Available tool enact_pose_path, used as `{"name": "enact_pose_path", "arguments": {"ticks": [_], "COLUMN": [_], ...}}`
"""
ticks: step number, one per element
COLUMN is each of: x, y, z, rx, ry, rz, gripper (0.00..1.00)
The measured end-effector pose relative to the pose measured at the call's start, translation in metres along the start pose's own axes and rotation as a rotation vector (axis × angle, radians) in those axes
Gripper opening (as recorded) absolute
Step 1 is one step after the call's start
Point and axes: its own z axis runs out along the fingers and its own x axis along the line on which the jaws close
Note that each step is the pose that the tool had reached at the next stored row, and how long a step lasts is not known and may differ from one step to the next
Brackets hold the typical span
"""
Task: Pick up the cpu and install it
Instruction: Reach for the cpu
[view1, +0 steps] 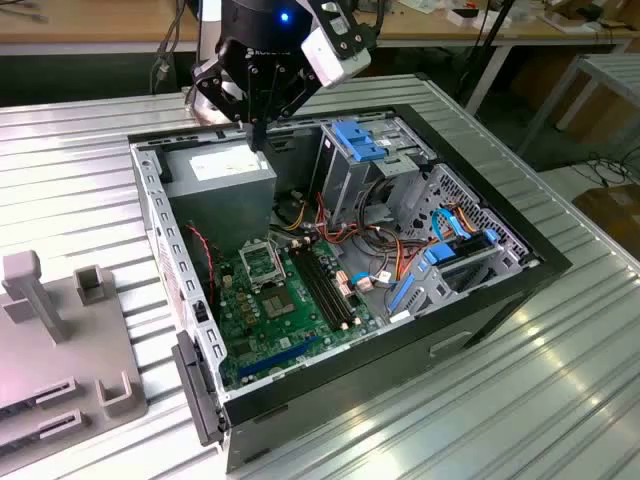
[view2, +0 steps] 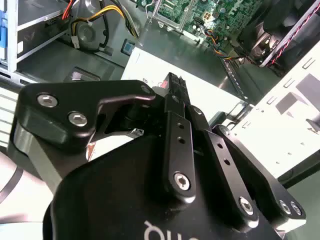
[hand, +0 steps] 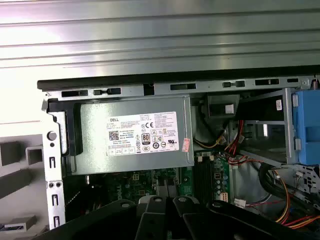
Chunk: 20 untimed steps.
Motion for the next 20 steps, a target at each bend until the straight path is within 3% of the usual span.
{"name": "enact_pose_path", "arguments": {"ticks": [20], "x": [0.0051], "y": [-0.0004], "z": [-0.0001], "rx": [0.0000], "ry": [-0.0002], "rz": [0.000], "gripper": [0.11]}}
